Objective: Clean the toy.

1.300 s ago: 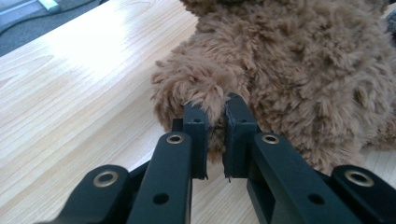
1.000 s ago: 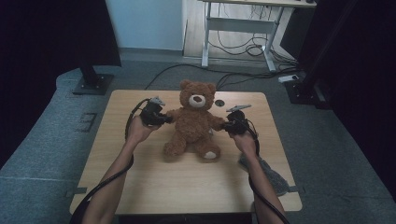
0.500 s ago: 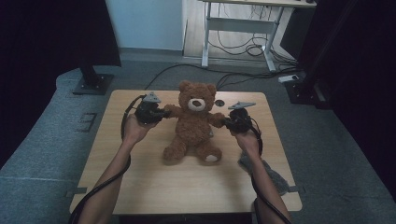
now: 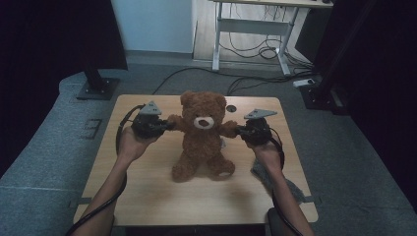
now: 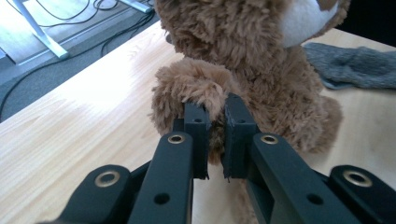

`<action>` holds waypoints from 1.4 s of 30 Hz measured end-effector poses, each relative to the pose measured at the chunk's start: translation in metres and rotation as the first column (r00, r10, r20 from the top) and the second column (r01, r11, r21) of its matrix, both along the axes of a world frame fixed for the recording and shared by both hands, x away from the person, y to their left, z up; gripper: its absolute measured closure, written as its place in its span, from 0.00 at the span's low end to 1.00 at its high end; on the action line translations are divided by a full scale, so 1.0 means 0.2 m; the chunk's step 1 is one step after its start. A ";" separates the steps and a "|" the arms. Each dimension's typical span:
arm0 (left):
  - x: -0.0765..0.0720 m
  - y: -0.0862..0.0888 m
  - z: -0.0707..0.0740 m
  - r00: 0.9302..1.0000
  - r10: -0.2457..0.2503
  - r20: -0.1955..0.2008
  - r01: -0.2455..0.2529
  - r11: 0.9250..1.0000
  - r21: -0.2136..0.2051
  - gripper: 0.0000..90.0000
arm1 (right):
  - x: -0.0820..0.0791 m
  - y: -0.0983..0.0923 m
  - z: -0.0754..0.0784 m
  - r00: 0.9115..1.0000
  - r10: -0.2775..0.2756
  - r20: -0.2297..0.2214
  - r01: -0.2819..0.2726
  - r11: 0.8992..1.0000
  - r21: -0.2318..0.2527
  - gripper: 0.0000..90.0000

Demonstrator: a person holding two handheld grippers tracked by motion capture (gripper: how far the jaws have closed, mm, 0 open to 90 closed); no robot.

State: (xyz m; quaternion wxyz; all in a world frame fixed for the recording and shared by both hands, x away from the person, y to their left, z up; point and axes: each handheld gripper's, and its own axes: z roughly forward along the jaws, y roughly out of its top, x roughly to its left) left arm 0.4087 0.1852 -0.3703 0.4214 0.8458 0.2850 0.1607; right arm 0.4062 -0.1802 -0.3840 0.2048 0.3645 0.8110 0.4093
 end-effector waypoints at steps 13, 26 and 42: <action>-0.05 0.02 -0.09 0.997 -0.002 -0.073 0.001 1.000 -0.009 0.91 | -0.05 0.00 -0.04 0.999 0.018 -0.041 -0.019 1.000 -0.024 0.95; 0.13 0.02 -0.31 0.991 0.070 -0.113 -0.071 0.997 -0.008 0.88 | 0.11 0.00 -0.23 0.994 -0.012 -0.112 0.009 1.000 -0.021 0.94; 0.33 -0.01 -0.55 0.974 0.128 -0.186 -0.116 0.990 0.075 0.83 | 0.29 0.04 -0.45 0.975 -0.047 -0.217 0.038 0.998 -0.044 0.91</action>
